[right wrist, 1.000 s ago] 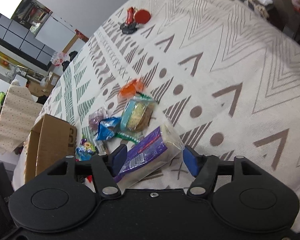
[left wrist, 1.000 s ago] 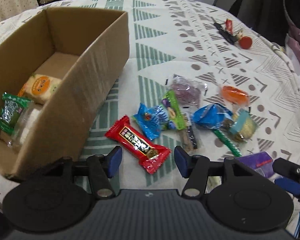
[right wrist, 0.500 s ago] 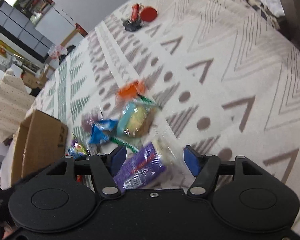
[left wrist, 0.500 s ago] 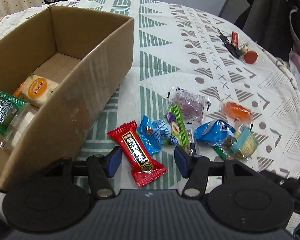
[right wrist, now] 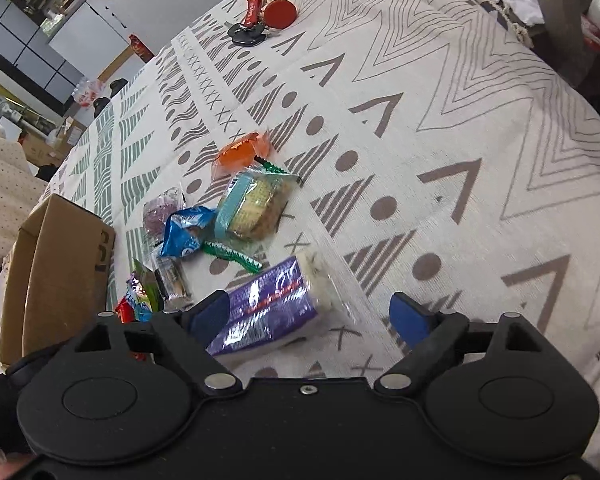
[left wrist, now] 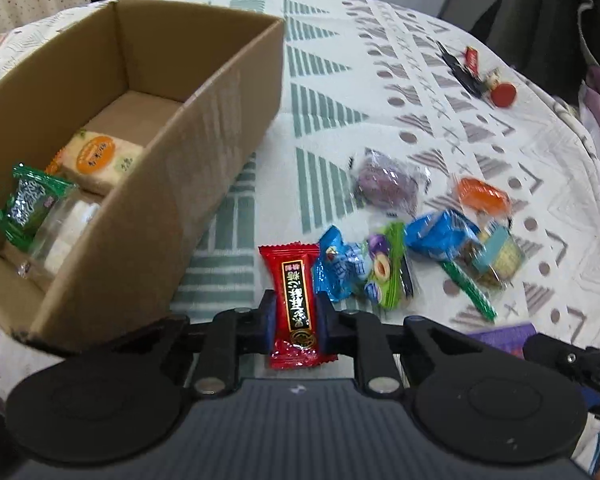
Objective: Organize snacks
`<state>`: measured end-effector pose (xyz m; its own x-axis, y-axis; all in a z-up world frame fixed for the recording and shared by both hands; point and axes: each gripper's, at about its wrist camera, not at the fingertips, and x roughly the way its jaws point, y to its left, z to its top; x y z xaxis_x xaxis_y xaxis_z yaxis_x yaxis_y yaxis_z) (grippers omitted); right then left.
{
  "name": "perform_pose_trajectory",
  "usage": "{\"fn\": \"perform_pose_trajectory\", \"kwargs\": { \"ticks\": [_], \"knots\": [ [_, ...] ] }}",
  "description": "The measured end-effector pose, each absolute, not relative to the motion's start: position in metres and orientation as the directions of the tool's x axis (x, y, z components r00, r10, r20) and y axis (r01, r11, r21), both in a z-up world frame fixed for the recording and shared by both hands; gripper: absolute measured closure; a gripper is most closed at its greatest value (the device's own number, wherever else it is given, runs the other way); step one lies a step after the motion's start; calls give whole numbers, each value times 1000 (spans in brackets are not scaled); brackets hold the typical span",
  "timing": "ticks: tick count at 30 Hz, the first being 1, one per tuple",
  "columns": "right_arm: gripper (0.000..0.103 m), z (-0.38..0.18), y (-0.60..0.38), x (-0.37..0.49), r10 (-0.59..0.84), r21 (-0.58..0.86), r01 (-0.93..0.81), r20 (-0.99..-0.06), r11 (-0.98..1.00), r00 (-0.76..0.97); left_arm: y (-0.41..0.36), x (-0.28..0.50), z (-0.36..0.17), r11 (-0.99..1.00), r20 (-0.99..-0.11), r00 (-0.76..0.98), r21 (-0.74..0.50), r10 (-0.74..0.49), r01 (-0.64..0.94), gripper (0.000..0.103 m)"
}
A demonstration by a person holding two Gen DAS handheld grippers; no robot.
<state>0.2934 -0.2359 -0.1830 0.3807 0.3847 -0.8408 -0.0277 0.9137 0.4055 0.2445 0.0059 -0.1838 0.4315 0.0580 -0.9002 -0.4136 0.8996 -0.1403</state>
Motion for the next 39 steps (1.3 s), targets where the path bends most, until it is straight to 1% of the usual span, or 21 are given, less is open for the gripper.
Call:
{"fn": "perform_pose_trajectory", "kwargs": {
  "ticks": [3,4,5,6,7,8,10,12,16,20,22,26,28,29,32,35,39],
  "knots": [
    [18,-178,-239,285,406,432,-23,-827,902,389,4,242,-182,908,-905,423,-142,42,-394,83],
    [23,-177,-239,284,424,449,-28,-820,893,384,4,241,-182,909,-906,422,-148,34,-391,83],
    [30,-176,-239,282,445,468,-31,-814,883,373,5,240,-182,908,-907,420,-147,34,-391,81],
    [34,-177,-238,282,469,491,-31,-808,871,356,4,240,-182,910,-908,417,-143,35,-388,80],
    [42,-179,-236,281,490,512,-29,-804,859,336,4,239,-181,914,-909,415,-140,34,-381,80],
    [47,-181,-234,280,507,527,-27,-801,849,320,4,239,-181,916,-908,417,-141,32,-376,80],
    [51,-184,-228,280,527,548,-20,-793,836,307,3,237,-181,919,-905,424,-146,25,-367,80],
    [51,-183,-224,284,542,566,-18,-779,824,316,5,236,-182,916,-905,425,-151,23,-371,80],
    [51,-177,-219,293,507,535,-28,-781,844,364,9,234,-181,911,-903,428,-147,35,-385,80],
    [50,-181,-212,300,470,492,-38,-802,869,368,9,235,-182,914,-902,429,-144,37,-380,80],
    [47,-185,-206,300,458,477,-42,-812,878,361,8,235,-184,919,-904,425,-135,39,-371,80],
    [47,-195,-191,297,417,419,-70,-844,905,336,7,236,-186,925,-908,417,-128,35,-357,80],
    [47,-194,-185,294,399,389,-99,-851,916,341,9,236,-186,925,-910,412,-130,31,-357,83],
    [48,-194,-185,293,395,382,-107,-852,918,343,10,236,-186,925,-910,413,-133,29,-356,84],
    [55,-194,-186,291,395,378,-119,-850,918,347,9,235,-184,923,-907,421,-143,22,-357,84],
    [66,-191,-188,287,406,386,-130,-844,913,350,6,233,-179,923,-901,435,-163,6,-349,84],
    [73,-186,-197,280,444,433,-114,-825,894,349,3,231,-168,923,-894,447,-182,-12,-338,84]
  ]
}}
